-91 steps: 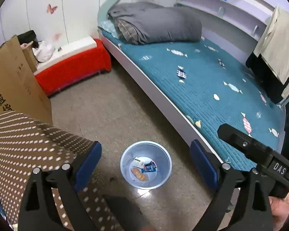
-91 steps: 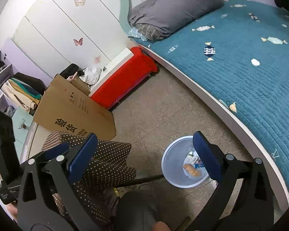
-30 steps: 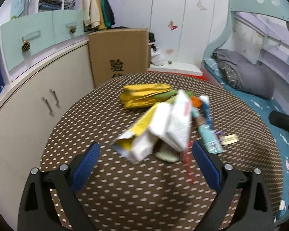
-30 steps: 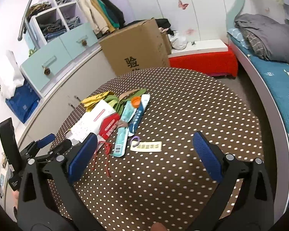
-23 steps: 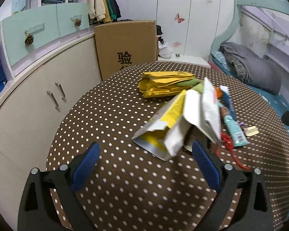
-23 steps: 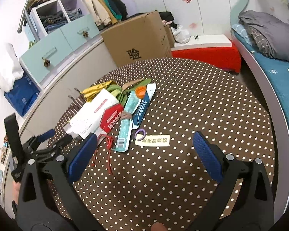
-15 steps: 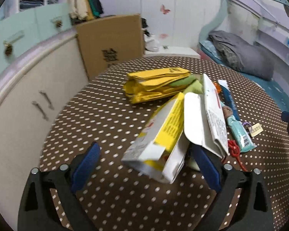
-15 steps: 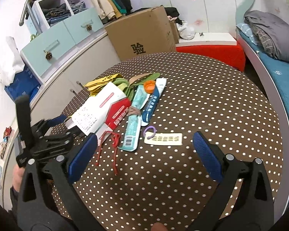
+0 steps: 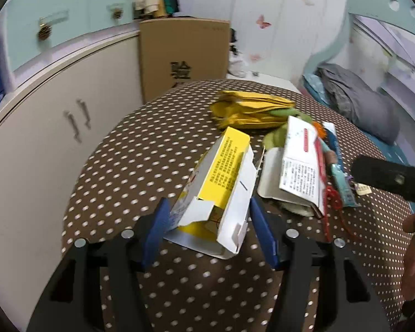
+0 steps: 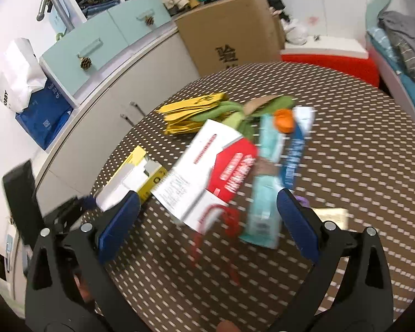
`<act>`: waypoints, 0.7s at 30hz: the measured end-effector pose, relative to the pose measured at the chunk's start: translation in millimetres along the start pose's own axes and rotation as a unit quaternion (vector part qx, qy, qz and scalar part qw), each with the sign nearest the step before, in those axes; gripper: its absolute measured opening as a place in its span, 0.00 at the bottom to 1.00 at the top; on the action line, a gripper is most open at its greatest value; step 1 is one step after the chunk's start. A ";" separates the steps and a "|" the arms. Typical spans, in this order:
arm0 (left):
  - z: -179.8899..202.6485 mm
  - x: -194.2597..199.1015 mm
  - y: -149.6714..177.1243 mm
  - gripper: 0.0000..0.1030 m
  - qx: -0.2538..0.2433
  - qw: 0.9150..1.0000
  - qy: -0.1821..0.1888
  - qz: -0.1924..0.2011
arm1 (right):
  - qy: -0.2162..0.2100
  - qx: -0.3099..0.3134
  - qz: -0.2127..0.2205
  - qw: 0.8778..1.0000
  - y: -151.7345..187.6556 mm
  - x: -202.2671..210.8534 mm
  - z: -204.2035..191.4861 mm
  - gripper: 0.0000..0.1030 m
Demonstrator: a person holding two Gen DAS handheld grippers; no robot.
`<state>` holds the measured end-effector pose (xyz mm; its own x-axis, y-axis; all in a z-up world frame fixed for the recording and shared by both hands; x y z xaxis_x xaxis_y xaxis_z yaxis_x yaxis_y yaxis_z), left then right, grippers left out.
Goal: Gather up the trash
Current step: 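Grasp the yellow-and-white box with the left tool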
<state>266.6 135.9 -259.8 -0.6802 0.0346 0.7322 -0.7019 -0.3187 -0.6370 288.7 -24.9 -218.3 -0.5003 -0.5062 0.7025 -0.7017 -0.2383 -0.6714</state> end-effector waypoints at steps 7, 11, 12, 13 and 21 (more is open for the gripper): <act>-17.1 -7.0 -6.0 0.75 0.036 0.999 -0.017 -0.008 | 0.049 -0.027 -0.033 0.998 -9.9 -41.1 -4.8 0.94; -10.9 -12.1 -6.8 0.62 0.026 1.000 -0.007 -0.016 | 0.079 -0.018 -0.048 0.996 -11.1 -56.9 -3.0 0.77; -8.7 -12.2 -6.0 0.62 0.021 1.000 -0.005 -0.017 | 0.078 -0.011 -0.044 0.996 -11.2 -56.0 -4.5 0.74; -7.0 -11.0 -5.0 0.60 0.017 1.000 -0.002 -0.015 | 0.073 -0.008 -0.040 0.997 -11.1 -53.7 -5.7 0.73; -5.5 1.2 -0.9 0.51 0.027 1.000 0.008 0.002 | 0.021 -0.020 0.007 1.000 -5.6 -16.8 2.0 0.69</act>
<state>265.2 141.5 -259.7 -0.6866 0.0476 0.7254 -0.6868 -0.3698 -0.6258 302.0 -16.8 -226.9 -0.5295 -0.4741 0.7035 -0.7141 -0.1985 -0.6713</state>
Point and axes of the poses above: each gripper's, at about its wrist camera, not at the fingertips, and x roughly against the way its jaws point, z to its right, y to its underside, the point moved 7 cm from there along -x, roughly the way its jaws point, and after that the axes turned 14 degrees about x, right-handed, at the moved point
